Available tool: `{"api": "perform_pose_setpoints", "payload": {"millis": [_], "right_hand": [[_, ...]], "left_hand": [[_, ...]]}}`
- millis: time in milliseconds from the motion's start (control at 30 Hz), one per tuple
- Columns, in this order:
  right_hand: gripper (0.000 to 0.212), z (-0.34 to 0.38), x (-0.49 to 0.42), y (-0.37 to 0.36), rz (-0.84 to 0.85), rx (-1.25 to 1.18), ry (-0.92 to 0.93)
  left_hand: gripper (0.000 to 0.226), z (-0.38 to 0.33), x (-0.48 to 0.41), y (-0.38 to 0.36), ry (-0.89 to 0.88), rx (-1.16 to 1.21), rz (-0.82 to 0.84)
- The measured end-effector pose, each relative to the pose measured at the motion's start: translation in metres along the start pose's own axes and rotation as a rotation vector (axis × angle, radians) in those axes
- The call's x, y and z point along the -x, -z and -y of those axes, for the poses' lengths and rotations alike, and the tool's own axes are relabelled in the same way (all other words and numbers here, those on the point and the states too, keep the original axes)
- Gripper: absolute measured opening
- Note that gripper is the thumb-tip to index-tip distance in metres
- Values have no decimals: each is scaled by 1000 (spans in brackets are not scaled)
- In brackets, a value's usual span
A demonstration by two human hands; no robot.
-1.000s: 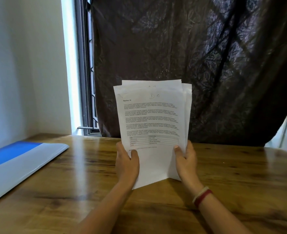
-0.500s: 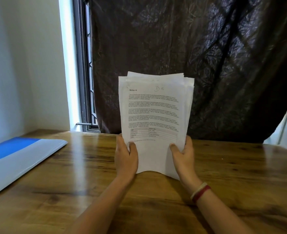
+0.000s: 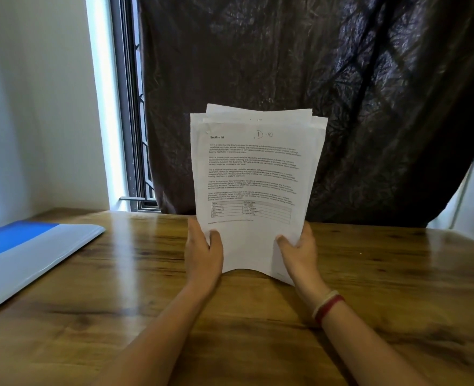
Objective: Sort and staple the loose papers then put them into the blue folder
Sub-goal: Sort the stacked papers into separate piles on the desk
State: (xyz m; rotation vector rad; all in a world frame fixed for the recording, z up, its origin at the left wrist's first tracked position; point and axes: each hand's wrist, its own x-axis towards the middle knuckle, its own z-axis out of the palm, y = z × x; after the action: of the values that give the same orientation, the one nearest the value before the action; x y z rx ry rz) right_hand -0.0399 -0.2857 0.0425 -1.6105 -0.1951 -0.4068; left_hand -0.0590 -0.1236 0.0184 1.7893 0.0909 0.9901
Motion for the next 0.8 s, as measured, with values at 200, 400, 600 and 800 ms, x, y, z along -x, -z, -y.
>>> {"api": "perform_pose_setpoints", "payload": {"millis": [200, 400, 600, 800], "right_hand": [[42, -2, -4, 4, 86, 128, -25], [35, 2, -15, 21, 170, 156, -161], [22, -25, -19, 22, 359, 387, -564], [7, -8, -11, 36, 462, 559, -500]], "left_hand": [[25, -3, -7, 5, 111, -90, 107], [43, 3, -31, 24, 389, -6, 399], [15, -3, -15, 26, 652, -274, 584], [16, -14, -23, 38, 659, -507, 737]]}}
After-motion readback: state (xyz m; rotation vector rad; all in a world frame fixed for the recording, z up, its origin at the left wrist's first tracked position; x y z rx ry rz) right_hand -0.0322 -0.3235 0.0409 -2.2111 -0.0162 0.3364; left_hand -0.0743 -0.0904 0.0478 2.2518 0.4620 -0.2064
